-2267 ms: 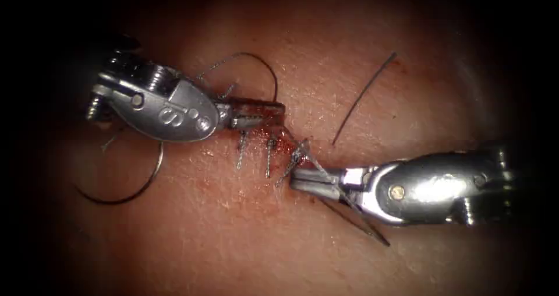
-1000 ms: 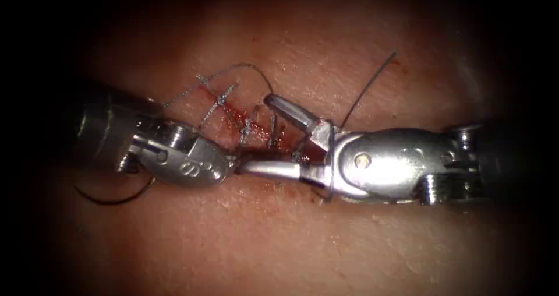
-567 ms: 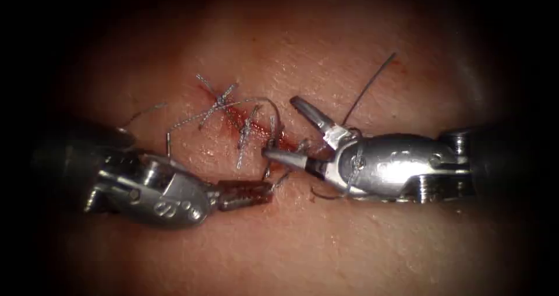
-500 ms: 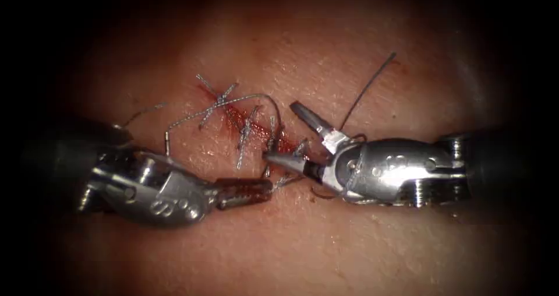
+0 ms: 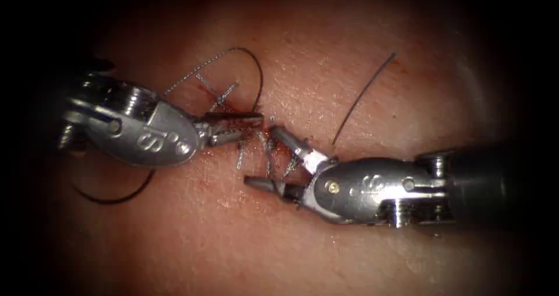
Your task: Wound Closure
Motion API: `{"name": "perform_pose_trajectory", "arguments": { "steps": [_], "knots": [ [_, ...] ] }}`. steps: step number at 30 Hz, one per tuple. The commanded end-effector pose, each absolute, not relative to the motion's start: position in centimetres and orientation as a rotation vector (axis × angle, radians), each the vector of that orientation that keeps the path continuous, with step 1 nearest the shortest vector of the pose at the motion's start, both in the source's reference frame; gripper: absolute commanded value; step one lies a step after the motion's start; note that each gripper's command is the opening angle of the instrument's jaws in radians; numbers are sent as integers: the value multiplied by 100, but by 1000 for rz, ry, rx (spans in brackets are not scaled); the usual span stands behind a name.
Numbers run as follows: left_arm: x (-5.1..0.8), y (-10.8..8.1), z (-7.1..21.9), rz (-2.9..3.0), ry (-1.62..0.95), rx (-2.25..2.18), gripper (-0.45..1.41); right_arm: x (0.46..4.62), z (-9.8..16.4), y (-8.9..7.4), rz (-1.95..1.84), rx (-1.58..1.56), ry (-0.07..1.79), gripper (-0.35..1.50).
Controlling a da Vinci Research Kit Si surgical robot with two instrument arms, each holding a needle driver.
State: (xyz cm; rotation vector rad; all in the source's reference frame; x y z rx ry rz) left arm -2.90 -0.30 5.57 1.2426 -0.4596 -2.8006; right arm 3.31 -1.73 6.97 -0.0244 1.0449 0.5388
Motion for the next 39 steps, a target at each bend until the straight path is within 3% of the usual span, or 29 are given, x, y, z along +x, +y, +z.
{"name": "perform_pose_trajectory", "arguments": {
  "steps": [1, 6, 9, 19, 39],
  "knots": [
    [-299, -31, 561, -2793, -456, 1248, -45, 345, 704, -184, 522, -7, 1043, 56],
    [-308, -22, 563, -2790, -463, 1242, -45, 354, 713, -196, 456, 47, 1061, 54],
    [-307, -16, 577, -2774, -482, 1226, -45, 351, 708, -202, 421, 75, 1087, 41],
    [-320, -27, 635, -2709, -419, 1205, -45, 356, 691, -199, 404, 71, 1256, 36],
    [-319, -46, 653, -2651, -398, 1243, -45, 298, 671, -177, 644, -48, 1553, 29]
  ]
}}
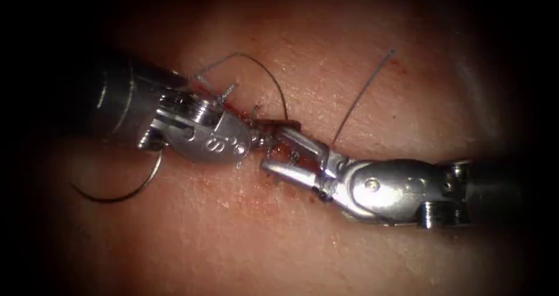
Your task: Wound Closure
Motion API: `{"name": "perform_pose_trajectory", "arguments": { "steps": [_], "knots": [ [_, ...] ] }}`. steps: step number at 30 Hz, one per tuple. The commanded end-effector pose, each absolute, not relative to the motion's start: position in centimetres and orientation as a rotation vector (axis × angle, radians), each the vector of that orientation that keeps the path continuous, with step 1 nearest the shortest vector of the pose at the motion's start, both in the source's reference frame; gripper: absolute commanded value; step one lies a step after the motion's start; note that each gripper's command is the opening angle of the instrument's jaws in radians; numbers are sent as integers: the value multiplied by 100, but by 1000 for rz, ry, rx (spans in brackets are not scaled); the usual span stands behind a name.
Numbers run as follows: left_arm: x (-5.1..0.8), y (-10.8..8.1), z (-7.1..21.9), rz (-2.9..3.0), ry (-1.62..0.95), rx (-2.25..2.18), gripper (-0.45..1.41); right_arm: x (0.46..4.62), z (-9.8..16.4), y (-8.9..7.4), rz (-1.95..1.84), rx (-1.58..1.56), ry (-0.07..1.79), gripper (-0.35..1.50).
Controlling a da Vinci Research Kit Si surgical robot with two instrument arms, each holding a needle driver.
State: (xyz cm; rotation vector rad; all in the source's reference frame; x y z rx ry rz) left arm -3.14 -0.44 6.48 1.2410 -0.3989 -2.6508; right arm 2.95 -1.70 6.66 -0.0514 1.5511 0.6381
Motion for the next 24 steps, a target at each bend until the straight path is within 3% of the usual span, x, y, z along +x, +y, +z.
{"name": "perform_pose_trajectory", "arguments": {
  "steps": [1, 8, 10, 11, 13, 24],
  "knots": [
    [-318, -47, 653, -2653, -394, 1247, -45, 295, 671, -177, 656, -51, 1560, 27],
    [-314, -58, 649, -2649, -389, 1252, -45, 276, 676, -173, 795, -82, 1530, 29],
    [-320, -63, 646, -2649, -388, 1255, -45, 270, 678, -173, 848, -94, 1506, 37],
    [-326, -66, 643, -2650, -386, 1257, -45, 265, 680, -172, 904, -102, 1486, 56],
    [-334, -66, 639, -2652, -384, 1261, -45, 254, 682, -169, 952, -128, 1452, 66],
    [-360, -51, 637, -2662, -381, 1269, -45, 206, 701, -151, 1192, -212, 1329, 79]
  ]
}}
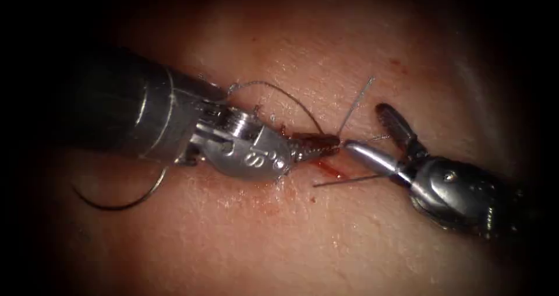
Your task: Wound Closure
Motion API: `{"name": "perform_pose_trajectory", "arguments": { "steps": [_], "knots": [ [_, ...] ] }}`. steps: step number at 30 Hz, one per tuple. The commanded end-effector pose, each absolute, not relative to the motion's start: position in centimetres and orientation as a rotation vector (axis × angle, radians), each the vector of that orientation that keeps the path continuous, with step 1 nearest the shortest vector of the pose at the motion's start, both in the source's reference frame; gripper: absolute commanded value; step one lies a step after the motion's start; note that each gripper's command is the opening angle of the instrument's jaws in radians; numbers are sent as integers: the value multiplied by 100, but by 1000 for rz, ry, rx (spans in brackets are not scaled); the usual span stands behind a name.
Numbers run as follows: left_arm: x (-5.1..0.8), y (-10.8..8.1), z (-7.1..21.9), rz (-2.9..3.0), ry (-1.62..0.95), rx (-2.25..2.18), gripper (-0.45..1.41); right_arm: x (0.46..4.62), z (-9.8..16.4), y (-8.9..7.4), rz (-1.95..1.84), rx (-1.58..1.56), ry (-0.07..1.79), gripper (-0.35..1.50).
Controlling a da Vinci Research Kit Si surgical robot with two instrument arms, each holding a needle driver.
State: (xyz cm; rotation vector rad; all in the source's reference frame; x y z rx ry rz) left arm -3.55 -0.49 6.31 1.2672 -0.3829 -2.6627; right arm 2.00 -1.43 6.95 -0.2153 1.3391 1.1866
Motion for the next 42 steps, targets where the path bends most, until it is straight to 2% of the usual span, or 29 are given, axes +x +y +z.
{"name": "perform_pose_trajectory", "arguments": {
  "steps": [1, 32, 34, 35, 37, 38, 42],
  "knots": [
    [-362, -49, 636, -2663, -380, 1270, -45, 206, 703, -151, 1201, -207, 1321, 79],
    [-351, -67, 655, -2659, -387, 1266, -45, 229, 774, -140, 1329, -68, 1173, 76],
    [-351, -67, 654, -2659, -387, 1266, -45, 232, 775, -138, 1335, -64, 1178, 64],
    [-351, -67, 654, -2660, -389, 1263, -45, 235, 775, -136, 1335, -53, 1182, 52],
    [-350, -66, 654, -2660, -388, 1264, -45, 237, 775, -136, 1324, -39, 1189, 10],
    [-349, -64, 653, -2664, -390, 1260, -45, 239, 775, -137, 1310, -21, 1201, -35],
    [-344, -57, 651, -2678, -391, 1254, -45, 235, 772, -141, 1292, -3, 1234, -35]
  ]
}}
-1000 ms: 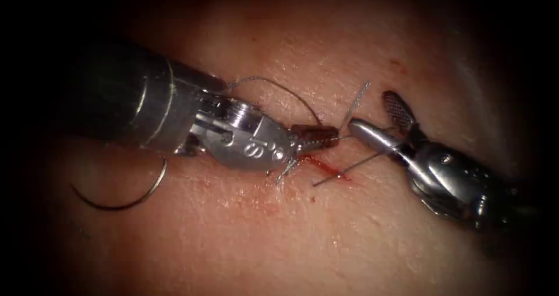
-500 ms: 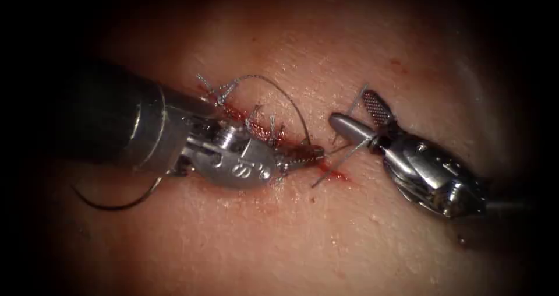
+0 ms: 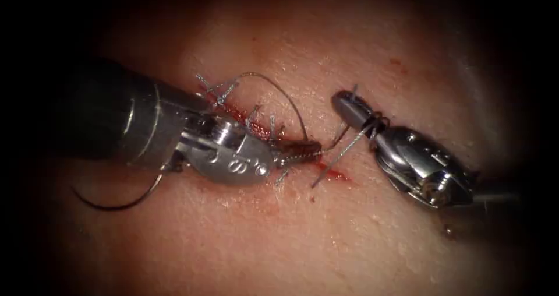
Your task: Wound Closure
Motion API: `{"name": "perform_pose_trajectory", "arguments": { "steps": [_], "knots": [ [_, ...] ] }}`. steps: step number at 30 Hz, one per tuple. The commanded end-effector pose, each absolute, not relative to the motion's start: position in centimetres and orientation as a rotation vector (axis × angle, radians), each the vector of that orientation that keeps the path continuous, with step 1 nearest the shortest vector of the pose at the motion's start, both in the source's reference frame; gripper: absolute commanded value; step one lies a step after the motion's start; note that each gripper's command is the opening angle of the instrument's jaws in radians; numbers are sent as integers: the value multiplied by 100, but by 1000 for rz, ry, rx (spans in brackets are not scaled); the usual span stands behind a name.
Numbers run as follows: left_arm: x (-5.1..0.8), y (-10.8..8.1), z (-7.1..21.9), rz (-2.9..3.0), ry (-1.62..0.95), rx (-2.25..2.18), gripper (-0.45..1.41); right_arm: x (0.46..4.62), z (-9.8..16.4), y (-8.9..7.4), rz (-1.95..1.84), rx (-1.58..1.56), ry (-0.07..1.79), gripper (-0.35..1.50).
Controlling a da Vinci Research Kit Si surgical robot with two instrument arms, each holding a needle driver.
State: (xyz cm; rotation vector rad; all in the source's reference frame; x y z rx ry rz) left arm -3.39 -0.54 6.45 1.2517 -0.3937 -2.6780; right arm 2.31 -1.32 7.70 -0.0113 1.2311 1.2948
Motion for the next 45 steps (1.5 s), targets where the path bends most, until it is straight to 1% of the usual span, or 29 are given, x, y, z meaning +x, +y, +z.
{"name": "perform_pose_trajectory", "arguments": {
  "steps": [1, 7, 11, 14, 15, 18, 22, 25, 30, 39, 45],
  "knots": [
    [-342, -54, 652, -2697, -391, 1249, -45, 233, 771, -143, 1286, 5, 1237, -35],
    [-328, -22, 657, -2773, -361, 1226, -45, 229, 760, -161, 1251, -18, 1261, -35],
    [-322, 40, 686, -2864, -288, 1146, -45, 246, 742, -189, 1182, -98, 1255, -35],
    [-325, 69, 707, -2893, -279, 1119, -45, 260, 733, -201, 1136, -150, 1233, -35],
    [-327, 78, 711, -2900, -273, 1106, -45, 263, 731, -204, 1120, -166, 1215, -35],
    [-335, 104, 719, -2925, -283, 1093, -45, 277, 719, -210, 997, -261, 1053, -35],
    [-350, 139, 720, -2952, -270, 1104, -45, 296, 713, -211, 890, -319, 914, -35],
    [-356, 158, 716, -2972, -272, 1110, -45, 306, 714, -223, 863, -313, 880, -35],
    [-359, 193, 702, -2981, -350, 1196, -45, 318, 716, -240, 830, -293, 870, -35],
    [-350, 241, 670, -2992, -456, 1248, -45, 313, 709, -263, 798, -286, 880, -35],
    [-361, 254, 673, -3012, -485, 1225, -45, 327, 688, -286, 753, -264, 896, -35]
  ]
}}
